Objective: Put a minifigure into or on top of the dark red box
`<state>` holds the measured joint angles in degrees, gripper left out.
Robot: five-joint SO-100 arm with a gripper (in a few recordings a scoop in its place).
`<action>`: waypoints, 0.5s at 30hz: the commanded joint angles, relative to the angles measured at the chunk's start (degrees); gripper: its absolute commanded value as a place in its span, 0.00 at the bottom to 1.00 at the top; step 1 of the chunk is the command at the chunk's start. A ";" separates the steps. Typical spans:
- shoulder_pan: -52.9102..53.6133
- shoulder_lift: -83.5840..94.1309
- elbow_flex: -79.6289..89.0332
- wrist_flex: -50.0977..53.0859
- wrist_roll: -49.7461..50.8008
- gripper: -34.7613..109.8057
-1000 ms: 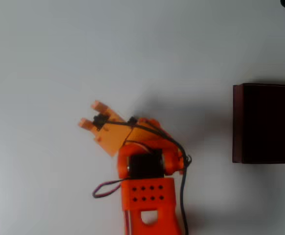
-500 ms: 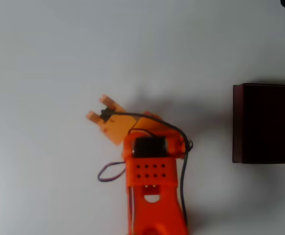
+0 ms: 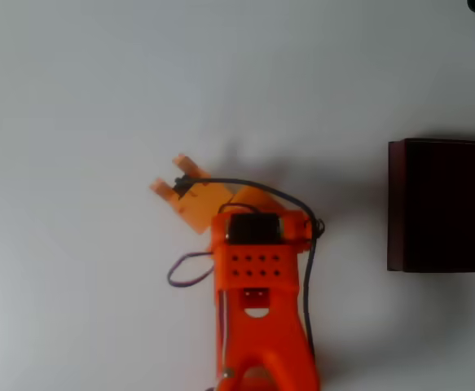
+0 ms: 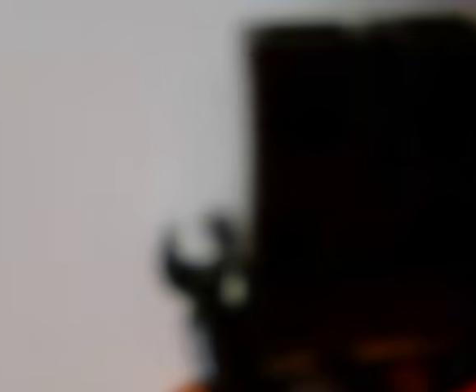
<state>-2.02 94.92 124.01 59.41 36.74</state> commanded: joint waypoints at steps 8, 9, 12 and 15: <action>-1.76 1.41 -0.53 0.97 0.88 0.29; -1.76 1.41 -0.44 0.88 0.79 0.29; -1.76 1.49 -0.44 0.79 0.53 0.27; -1.76 1.49 -0.44 0.79 0.35 0.24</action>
<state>-2.37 94.83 124.01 59.50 36.74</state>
